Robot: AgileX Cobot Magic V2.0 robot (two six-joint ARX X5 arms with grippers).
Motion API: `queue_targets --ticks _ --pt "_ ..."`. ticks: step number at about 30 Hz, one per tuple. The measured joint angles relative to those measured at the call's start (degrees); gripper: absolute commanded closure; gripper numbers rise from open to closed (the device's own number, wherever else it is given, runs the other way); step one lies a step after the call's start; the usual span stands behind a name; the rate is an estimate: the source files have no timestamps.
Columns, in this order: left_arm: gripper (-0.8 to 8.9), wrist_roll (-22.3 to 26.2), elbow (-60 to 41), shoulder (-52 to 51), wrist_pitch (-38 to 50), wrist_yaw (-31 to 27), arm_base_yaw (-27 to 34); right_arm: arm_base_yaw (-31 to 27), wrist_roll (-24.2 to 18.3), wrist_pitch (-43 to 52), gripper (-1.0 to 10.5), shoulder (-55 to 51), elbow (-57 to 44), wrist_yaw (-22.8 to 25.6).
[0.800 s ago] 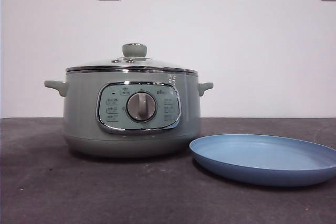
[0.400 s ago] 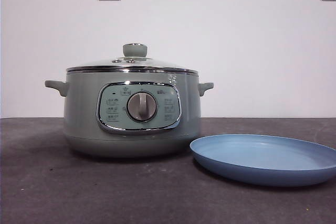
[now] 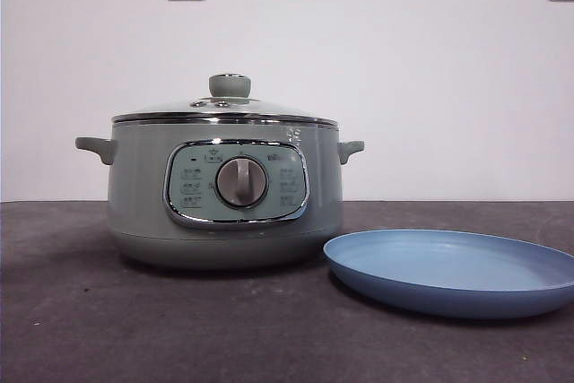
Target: Take the potato out from the steamer,put the potato on the plate,close the lid
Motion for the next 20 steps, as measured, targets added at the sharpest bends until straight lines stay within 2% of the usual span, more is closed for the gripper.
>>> queue_targets --ticks 6,12,20 --pt "0.95 1.27 7.67 11.91 1.92 -2.91 -2.43 0.00 0.11 0.17 3.2 0.07 0.00 0.00" --pt "0.95 2.32 11.15 20.76 3.02 -4.79 -3.91 0.00 0.15 0.26 3.2 0.07 0.00 0.00" --pt "0.95 3.96 11.15 24.72 2.99 -6.80 -4.90 0.00 0.15 0.35 3.2 0.11 0.00 0.00"
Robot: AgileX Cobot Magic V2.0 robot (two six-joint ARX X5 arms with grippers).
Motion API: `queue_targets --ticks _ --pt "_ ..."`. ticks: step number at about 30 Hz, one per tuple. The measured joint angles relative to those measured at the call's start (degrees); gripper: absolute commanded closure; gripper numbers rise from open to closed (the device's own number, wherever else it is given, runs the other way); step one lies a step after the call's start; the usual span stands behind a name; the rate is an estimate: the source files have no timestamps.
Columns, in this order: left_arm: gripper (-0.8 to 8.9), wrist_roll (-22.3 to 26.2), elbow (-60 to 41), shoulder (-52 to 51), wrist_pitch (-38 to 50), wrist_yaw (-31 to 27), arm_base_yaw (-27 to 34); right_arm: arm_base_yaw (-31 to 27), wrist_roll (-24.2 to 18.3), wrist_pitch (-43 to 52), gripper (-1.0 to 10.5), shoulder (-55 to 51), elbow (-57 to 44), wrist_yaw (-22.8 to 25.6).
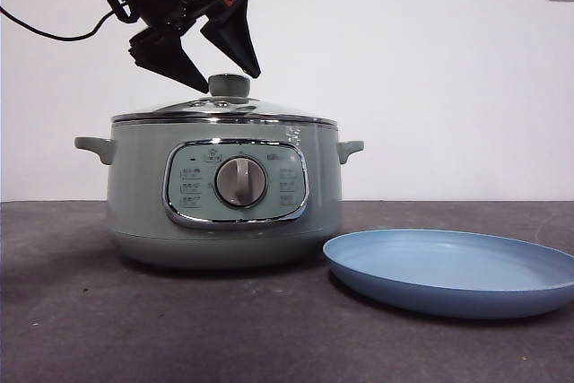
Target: Take the potato out from the steamer,put the potato on the plate,close the lid
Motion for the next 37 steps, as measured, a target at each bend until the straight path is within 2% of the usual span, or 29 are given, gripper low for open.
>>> queue_targets --ticks 9,10,12,13,16,18,20,24,28,30,31,37 --pt "0.96 0.46 0.00 0.02 -1.55 -0.02 -1.62 0.00 0.00 0.04 3.2 0.00 0.00 0.00" --pt "1.24 0.46 0.00 0.02 -1.53 -0.02 -1.62 0.00 0.00 0.04 3.2 0.00 0.00 0.00" --pt "2.74 0.46 0.00 0.02 -1.86 -0.02 -1.62 0.00 0.00 0.04 3.2 0.00 0.00 0.00" --pt "3.18 0.46 0.00 0.02 -2.27 -0.02 -1.62 0.00 0.00 0.04 3.2 0.00 0.00 0.00" --pt "3.27 0.46 0.00 0.02 -2.60 -0.20 -1.62 0.00 0.26 0.04 3.2 0.00 0.00 0.00" --pt "4.53 0.48 0.00 0.02 -2.54 -2.23 -1.62 0.00 0.44 0.04 3.2 0.00 0.00 0.00" --pt "5.08 0.48 0.00 0.02 -2.58 -2.99 -1.62 0.00 0.46 0.04 3.2 0.00 0.00 0.00" --pt "5.15 0.48 0.00 0.02 -2.89 -3.04 -1.62 0.00 0.46 0.04 3.2 0.00 0.00 0.00" --pt "6.66 0.68 0.00 0.02 -2.71 -3.21 -1.84 0.00 0.48 0.04 3.2 0.00 0.00 -0.04" --pt "7.91 0.70 0.00 0.02 -2.60 -3.19 -1.84 0.00 0.59 0.07 3.2 0.00 0.00 -0.04" --pt "8.22 0.70 0.00 0.02 -2.58 -3.19 -1.84 0.00 0.68 0.04 3.2 0.00 0.00 -0.04" --pt "8.22 0.70 0.00 0.04 -2.38 -3.19 -1.84 0.00 1.03 1.81 3.2 0.00 0.00 -0.04"
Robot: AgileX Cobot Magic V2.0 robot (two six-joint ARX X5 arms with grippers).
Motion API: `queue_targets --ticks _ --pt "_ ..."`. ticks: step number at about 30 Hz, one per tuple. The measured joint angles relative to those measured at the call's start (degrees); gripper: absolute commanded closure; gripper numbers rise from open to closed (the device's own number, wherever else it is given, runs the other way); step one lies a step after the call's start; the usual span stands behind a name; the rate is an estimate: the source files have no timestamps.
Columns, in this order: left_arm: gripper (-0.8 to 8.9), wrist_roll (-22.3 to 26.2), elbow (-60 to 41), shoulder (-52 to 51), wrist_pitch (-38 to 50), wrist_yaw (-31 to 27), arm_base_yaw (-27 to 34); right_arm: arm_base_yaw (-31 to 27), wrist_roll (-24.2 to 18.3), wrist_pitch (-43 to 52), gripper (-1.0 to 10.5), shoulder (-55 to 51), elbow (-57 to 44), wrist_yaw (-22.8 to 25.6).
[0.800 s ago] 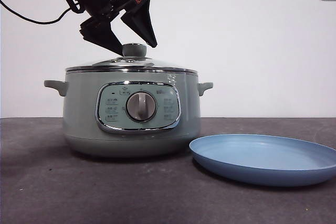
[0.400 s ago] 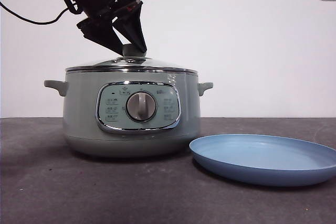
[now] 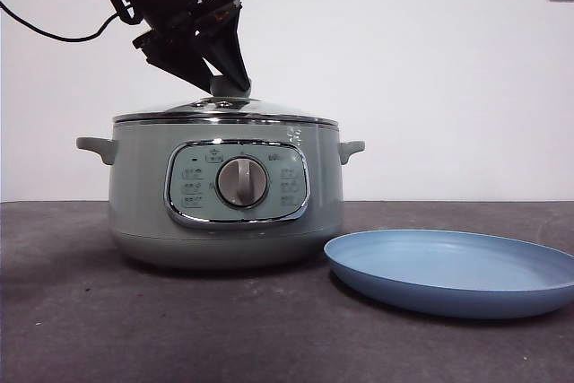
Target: Take the potato out from the steamer,put the potato on the plate,close the lid
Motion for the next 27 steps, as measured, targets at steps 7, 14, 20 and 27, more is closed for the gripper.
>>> queue_targets --ticks 7,14,20,27 --pt "8.22 -0.02 -0.42 -2.34 0.13 -0.09 0.37 0.00 0.92 1.49 3.2 1.16 0.00 0.00" --pt "8.22 -1.01 -0.42 -14.10 -2.67 -0.48 3.82 1.11 4.39 8.52 3.2 5.18 0.00 -0.20" --pt "8.22 -1.36 -0.42 -26.56 -12.50 -3.78 7.30 12.37 10.93 22.29 3.2 14.23 0.42 0.17" --pt "8.22 -1.38 -0.42 -35.54 -21.73 -6.49 9.79 21.90 13.60 26.97 3.2 29.16 9.68 4.50"
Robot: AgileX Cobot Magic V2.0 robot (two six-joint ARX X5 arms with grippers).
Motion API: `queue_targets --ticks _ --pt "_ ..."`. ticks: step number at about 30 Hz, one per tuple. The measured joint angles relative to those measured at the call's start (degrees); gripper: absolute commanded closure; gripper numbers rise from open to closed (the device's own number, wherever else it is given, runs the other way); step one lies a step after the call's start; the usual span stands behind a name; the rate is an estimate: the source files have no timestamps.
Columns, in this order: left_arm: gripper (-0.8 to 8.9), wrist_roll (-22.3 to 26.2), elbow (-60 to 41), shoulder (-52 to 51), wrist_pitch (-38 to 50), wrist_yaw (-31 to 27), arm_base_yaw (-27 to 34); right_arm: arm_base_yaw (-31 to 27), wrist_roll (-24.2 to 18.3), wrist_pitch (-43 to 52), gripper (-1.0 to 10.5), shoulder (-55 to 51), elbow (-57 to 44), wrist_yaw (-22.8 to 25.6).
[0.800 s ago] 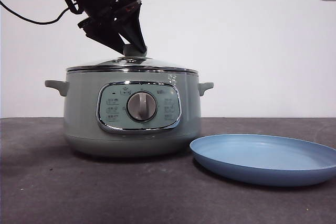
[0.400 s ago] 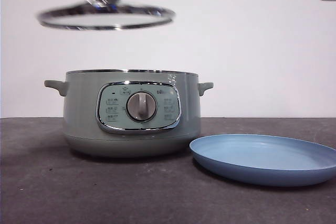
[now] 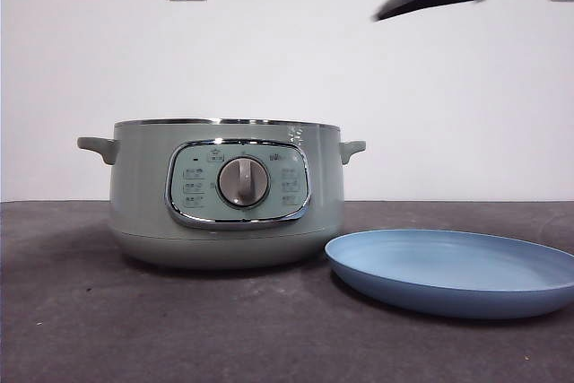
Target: Take the potato out from the steamer,put the potato on the plate,close the lid
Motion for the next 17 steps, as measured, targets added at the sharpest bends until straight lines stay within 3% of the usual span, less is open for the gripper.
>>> queue_targets --ticks 7,11,17 --pt "8.22 0.00 0.00 -6.05 -3.45 -0.15 0.33 6.16 -0.33 -2.21 3.2 17.90 16.87 7.39" --pt "8.22 0.00 0.00 -8.39 -5.99 -0.15 0.33 9.16 -1.42 -3.52 3.2 27.69 26.36 14.12" --pt "8.22 0.00 0.00 -9.38 -6.84 -0.15 0.33 12.72 -3.78 -3.48 3.2 36.83 30.34 24.46"
